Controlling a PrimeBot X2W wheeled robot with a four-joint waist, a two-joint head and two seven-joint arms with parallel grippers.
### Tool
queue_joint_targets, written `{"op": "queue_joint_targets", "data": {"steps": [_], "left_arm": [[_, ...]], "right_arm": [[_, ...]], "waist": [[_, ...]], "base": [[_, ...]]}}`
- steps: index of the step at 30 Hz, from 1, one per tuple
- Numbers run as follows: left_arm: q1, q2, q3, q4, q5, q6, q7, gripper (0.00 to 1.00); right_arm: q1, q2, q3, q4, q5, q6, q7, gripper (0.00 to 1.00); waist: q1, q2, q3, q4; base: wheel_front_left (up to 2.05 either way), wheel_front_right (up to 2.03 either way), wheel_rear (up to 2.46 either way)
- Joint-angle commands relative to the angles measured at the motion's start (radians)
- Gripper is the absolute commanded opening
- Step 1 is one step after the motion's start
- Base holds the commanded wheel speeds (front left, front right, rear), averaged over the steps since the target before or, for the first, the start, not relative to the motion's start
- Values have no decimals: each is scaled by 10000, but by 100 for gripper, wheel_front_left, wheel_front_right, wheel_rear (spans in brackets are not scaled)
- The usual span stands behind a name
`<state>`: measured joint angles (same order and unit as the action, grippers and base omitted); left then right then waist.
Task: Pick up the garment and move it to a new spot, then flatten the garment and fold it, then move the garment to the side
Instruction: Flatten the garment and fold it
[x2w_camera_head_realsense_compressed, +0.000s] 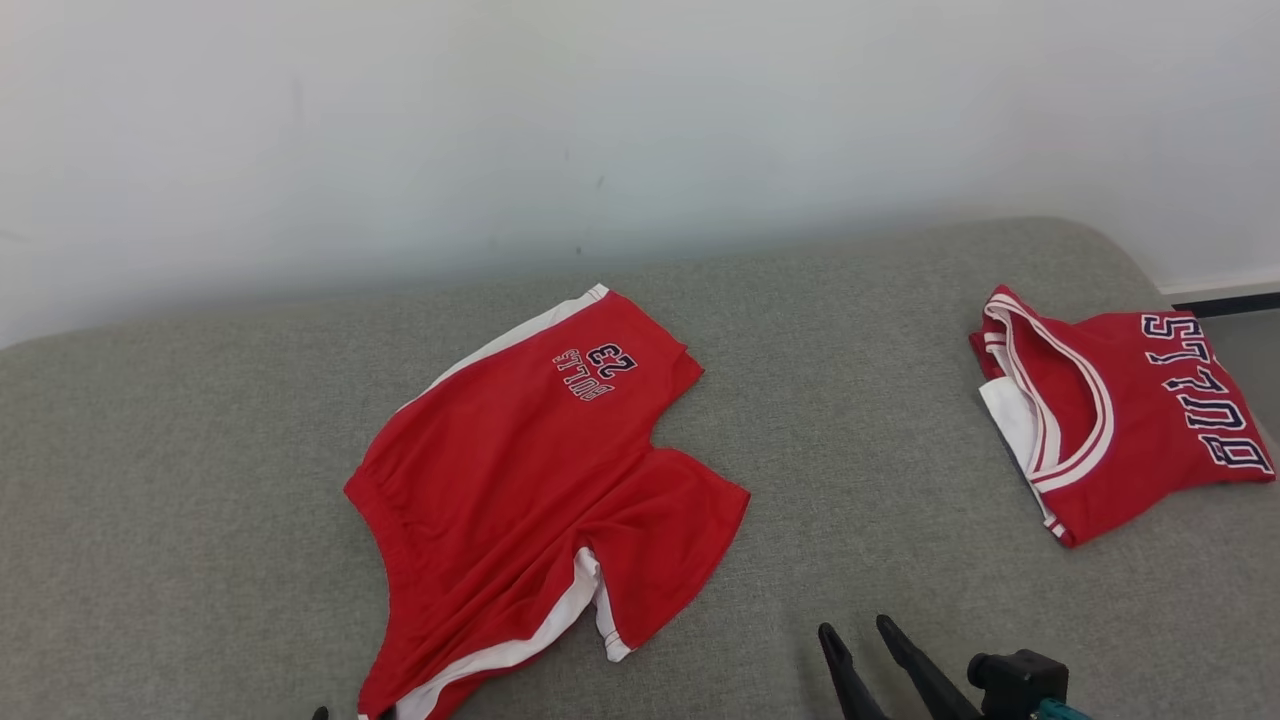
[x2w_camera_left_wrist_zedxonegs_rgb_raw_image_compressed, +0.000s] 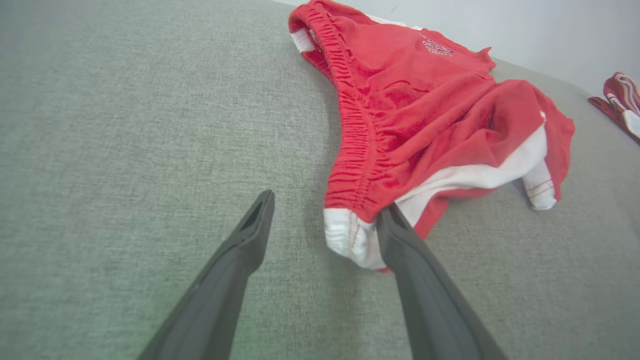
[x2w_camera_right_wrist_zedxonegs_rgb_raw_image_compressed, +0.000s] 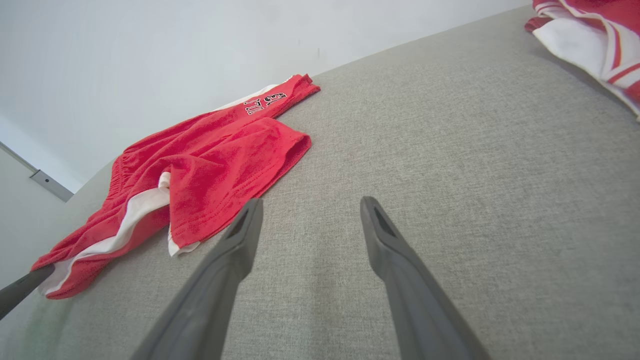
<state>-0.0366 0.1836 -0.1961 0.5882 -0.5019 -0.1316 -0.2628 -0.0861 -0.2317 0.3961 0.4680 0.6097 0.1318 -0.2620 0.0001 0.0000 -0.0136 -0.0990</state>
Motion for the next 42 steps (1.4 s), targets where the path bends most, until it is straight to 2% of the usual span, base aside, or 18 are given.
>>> {"op": "queue_joint_targets", "data": {"steps": [1,9,15,18,20,27,36,42], "left_arm": [[160,-140,327,-121,387,26,-24,100],[349,-594,821,-603,1155,25,-26,100],[341,-710,612,-883,1209,25,-24,100],[295,-707,581,-951,1198,25,-26,100],[263,-702,512,-983,1201,25,-26,100],[115,-644,411,-1154,1104,25,-26,100],[-15,-806,270,-1403,1234,25,-26,100],[-16,-816,263,-1545,1293,25,-26,100]], "right_arm": [[-143,50,282,-44,-99,-28,-20,100],[-469,317,1527,186,-75,-28,-16,100],[-995,599,2351,596,110,-28,-16,100],[-1210,661,2550,911,154,-28,-16,96],[-1350,683,2537,1189,109,-28,-14,89],[-1582,793,2219,1807,-60,-28,-16,77],[-1721,869,1940,2165,-305,-28,-13,69],[-1708,994,1660,2250,-473,-28,-11,58]], "waist": [[-1,0,61,149],[-1,0,208,764],[-1,0,401,1443],[-1,0,504,1759],[-1,0,569,1944],[-1,0,849,2402],[-1,0,1135,2699],[-1,0,1177,2816]], "base": [[0,0,0],[0,0,0],[0,0,0],[0,0,0],[0,0,0],[0,0,0],[0,0,0],[0,0,0]]}}
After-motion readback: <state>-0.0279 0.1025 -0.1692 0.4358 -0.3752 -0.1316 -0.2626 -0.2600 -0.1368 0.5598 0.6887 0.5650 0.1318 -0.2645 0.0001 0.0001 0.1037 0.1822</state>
